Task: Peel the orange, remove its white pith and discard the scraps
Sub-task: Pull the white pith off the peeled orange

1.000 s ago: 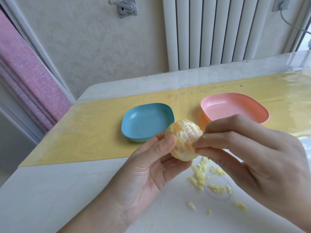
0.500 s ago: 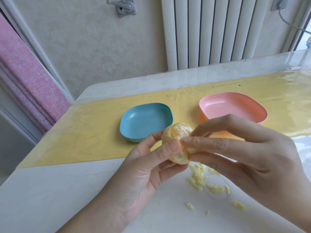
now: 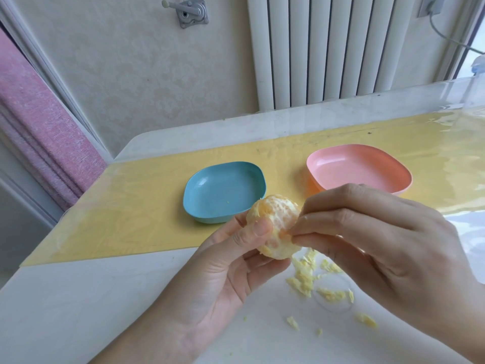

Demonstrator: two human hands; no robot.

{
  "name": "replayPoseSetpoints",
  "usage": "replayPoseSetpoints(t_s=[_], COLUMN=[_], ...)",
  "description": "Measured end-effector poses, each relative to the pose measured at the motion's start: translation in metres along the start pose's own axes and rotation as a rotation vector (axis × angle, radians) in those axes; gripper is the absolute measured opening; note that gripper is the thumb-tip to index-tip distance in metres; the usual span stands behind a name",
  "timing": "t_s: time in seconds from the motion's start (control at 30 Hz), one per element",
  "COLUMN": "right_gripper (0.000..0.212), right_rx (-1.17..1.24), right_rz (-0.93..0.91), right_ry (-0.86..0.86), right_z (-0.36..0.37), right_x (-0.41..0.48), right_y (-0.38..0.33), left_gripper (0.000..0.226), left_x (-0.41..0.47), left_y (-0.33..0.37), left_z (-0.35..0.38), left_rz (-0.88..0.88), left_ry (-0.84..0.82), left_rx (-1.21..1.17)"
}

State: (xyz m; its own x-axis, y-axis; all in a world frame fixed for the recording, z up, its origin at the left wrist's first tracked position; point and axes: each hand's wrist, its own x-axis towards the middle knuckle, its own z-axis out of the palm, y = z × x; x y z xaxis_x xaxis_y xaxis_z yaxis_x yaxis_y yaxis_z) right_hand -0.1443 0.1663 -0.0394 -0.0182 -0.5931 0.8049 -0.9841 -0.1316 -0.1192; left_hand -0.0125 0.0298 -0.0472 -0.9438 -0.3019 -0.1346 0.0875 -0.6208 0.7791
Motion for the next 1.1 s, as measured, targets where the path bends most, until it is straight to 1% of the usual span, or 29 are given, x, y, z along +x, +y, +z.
replayPoseSetpoints(t_s=[0.17,0.3,0.5,0.6,0.77,0.93,1.1], right_gripper=[0.017,0.015,0.016,0.016,0.020,0.020,0.017], right_rx=[-0.015,-0.019,-0.019,0.019,0.110,0.139,0.227], right_rz=[0.014,0.022,0.050,0.077,0.115,0.200,0.261], right_ry=[0.010,0.020,0.016,0.014,0.011,-0.001,-0.072], right_z=[-0.001,-0.002,-0.001,0.001,0.001,0.005,0.007], right_x=[0.001,0.000,-0.001,-0.002,-0.003,-0.004,-0.006], right_y=[-0.002,-0.003,0.001,0.004,0.007,0.005,0.003], left_gripper=[0.058,0.060,0.064,0.065,0.060,0.068,0.066], left_x=[0.000,0.000,0.002,0.003,0.003,0.004,0.006], left_y=[0.001,0.002,0.012,0.015,0.013,0.013,0.012], left_z=[0.000,0.001,0.000,-0.001,-0.001,-0.003,-0.004], left_rz=[-0.003,-0.016,-0.028,-0.030,-0.018,-0.002,0.028], left_ry=[-0.032,-0.028,-0.001,0.010,-0.014,0.031,0.087], left_rx=[-0.035,-0.050,-0.160,-0.180,-0.185,-0.173,-0.151])
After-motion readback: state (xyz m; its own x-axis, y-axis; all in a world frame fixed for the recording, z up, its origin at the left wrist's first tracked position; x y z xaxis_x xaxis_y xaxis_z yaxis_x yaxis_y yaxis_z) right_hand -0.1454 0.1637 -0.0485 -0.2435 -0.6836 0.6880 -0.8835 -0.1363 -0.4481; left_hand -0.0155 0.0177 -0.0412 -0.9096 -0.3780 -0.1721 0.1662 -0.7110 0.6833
